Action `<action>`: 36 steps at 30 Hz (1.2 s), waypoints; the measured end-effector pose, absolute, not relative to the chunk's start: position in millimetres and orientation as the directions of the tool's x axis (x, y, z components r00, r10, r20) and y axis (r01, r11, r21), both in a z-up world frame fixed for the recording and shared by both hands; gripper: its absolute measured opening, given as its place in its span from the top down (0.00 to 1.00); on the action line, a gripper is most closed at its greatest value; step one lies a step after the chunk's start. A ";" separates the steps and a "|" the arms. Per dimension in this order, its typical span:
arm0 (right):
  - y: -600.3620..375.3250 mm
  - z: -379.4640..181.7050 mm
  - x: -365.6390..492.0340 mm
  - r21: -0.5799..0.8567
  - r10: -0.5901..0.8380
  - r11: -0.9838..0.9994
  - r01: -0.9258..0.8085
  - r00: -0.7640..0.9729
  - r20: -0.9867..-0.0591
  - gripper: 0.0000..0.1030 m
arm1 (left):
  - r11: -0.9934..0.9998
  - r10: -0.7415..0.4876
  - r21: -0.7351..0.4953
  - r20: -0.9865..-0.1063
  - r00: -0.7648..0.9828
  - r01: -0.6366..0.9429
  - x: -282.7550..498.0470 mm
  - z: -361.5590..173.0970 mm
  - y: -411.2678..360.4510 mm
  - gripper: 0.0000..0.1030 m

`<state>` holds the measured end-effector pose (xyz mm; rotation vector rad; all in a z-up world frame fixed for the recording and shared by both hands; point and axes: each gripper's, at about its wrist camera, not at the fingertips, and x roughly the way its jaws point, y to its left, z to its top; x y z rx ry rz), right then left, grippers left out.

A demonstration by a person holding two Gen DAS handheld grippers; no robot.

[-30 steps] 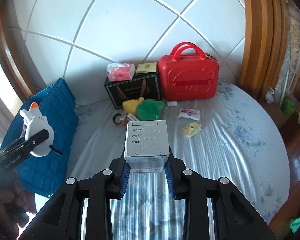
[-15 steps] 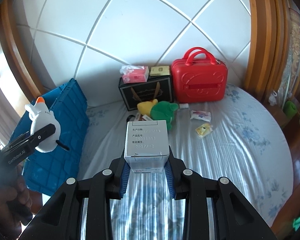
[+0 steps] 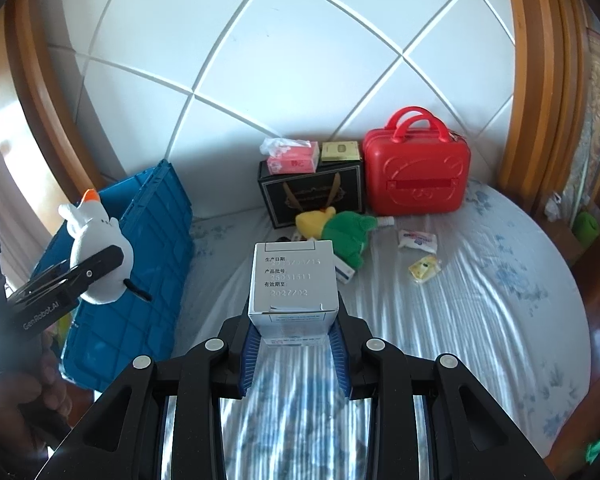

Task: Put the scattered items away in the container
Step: 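Lift and carry the goose plush with the left gripper while the right carries the carton toward the crate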

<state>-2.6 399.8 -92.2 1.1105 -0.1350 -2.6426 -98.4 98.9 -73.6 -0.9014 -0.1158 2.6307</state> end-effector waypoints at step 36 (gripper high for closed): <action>294.5 -56.7 -3.7 0.147 -0.328 -0.939 0.310 -0.682 -0.654 0.70 | -0.951 0.302 -0.228 -0.537 -0.788 -0.209 -104.1 -48.0 -29.1 0.51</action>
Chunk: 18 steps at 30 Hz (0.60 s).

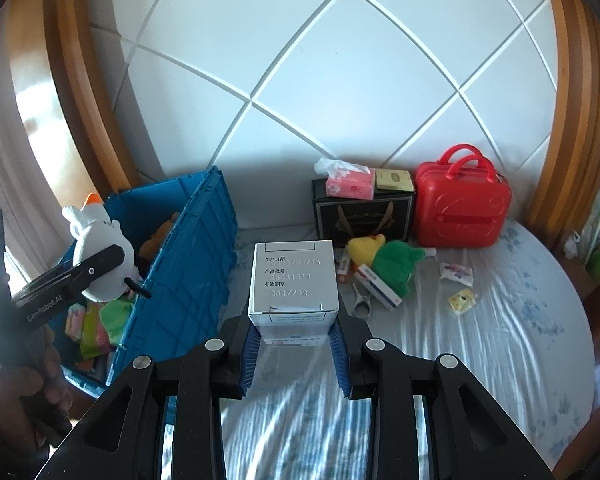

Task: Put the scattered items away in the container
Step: 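Lift and carry the goose plush with the left gripper while the right carries the carton toward the crate, then lower the goose plush with the left gripper while the right lowers the carton into the crate, opening both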

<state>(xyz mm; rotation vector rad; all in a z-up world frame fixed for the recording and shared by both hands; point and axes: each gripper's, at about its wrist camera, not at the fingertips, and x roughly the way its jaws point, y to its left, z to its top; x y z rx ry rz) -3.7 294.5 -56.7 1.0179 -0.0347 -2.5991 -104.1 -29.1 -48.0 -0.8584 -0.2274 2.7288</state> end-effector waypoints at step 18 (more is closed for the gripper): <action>200.2 -56.2 2.6 0.138 -0.380 -0.909 0.394 -0.647 -0.661 0.70 | -0.963 0.228 -0.246 -0.541 -0.810 -0.107 -99.9 -52.3 -129.5 0.51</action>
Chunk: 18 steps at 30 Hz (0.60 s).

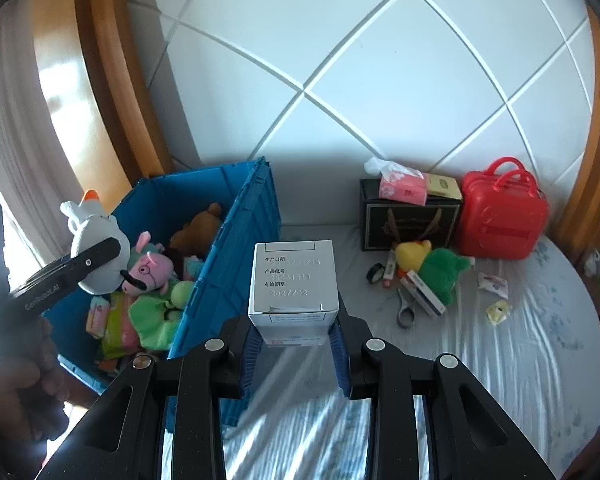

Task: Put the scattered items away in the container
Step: 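Lower the goose plush with the left gripper while the right lowers the carton into the crate, opening both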

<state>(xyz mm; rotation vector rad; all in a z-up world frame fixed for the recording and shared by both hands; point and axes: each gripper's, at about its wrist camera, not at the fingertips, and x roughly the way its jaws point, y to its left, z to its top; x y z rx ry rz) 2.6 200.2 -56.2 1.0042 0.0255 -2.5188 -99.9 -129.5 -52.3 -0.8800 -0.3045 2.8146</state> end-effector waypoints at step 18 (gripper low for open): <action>89.4 -56.9 1.5 0.128 -0.465 -0.844 0.522 -0.589 -0.661 0.70 | -0.963 0.132 -0.267 -0.569 -0.812 0.031 -92.0 -73.0 -226.5 0.51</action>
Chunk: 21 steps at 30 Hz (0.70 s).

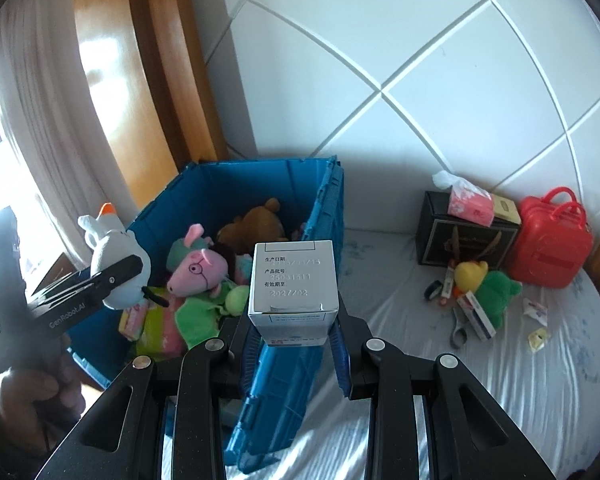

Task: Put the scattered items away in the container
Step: 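Lower the goose plush with the left gripper while the right lowers the carton into the crate, opening both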

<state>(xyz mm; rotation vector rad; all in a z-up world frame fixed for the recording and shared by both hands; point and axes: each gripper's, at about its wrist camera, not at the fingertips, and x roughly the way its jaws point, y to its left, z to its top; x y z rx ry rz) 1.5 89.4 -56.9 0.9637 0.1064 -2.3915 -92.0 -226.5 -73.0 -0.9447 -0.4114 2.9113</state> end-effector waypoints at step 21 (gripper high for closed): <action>-12.3 -71.6 24.1 0.137 -0.557 -0.731 0.669 -0.469 -0.685 0.70 | -0.947 0.033 -0.275 -0.593 -0.805 0.164 -56.5 -89.6 -296.2 0.51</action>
